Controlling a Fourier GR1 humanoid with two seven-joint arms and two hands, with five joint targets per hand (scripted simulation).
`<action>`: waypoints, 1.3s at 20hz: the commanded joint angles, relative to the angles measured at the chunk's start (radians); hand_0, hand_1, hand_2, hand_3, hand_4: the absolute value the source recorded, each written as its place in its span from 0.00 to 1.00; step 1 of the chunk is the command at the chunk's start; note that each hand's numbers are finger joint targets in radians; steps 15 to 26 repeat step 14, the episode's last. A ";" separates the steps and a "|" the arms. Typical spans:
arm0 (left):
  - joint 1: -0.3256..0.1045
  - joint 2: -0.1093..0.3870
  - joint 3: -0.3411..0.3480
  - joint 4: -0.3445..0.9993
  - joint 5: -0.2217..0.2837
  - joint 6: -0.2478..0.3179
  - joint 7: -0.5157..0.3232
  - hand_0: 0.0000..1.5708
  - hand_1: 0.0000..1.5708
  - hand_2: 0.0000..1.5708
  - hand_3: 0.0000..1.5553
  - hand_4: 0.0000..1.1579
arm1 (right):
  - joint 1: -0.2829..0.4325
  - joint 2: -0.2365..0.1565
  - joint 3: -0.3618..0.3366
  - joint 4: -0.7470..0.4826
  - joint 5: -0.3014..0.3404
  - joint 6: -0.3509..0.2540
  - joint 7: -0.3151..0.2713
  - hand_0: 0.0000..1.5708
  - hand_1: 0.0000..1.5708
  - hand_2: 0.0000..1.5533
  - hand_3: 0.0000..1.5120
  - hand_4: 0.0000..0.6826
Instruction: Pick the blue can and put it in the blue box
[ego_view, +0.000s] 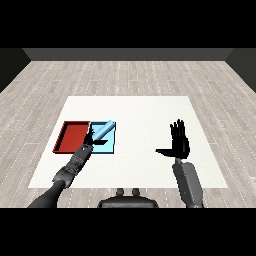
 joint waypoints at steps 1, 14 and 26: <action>0.043 0.000 0.086 -0.085 0.073 0.194 -0.154 0.00 0.00 0.00 0.00 0.00 | 0.033 0.009 0.008 -0.040 -0.015 0.019 -0.006 0.00 0.00 0.00 0.00 0.00; 0.321 -0.066 0.074 -0.693 0.158 -0.129 -0.677 0.00 0.00 0.00 0.00 0.00 | 0.046 -0.038 0.002 -0.068 0.010 0.014 0.045 0.00 0.00 0.00 0.00 0.00; 0.321 -0.066 0.074 -0.693 0.158 -0.129 -0.677 0.00 0.00 0.00 0.00 0.00 | 0.046 -0.038 0.002 -0.068 0.010 0.014 0.045 0.00 0.00 0.00 0.00 0.00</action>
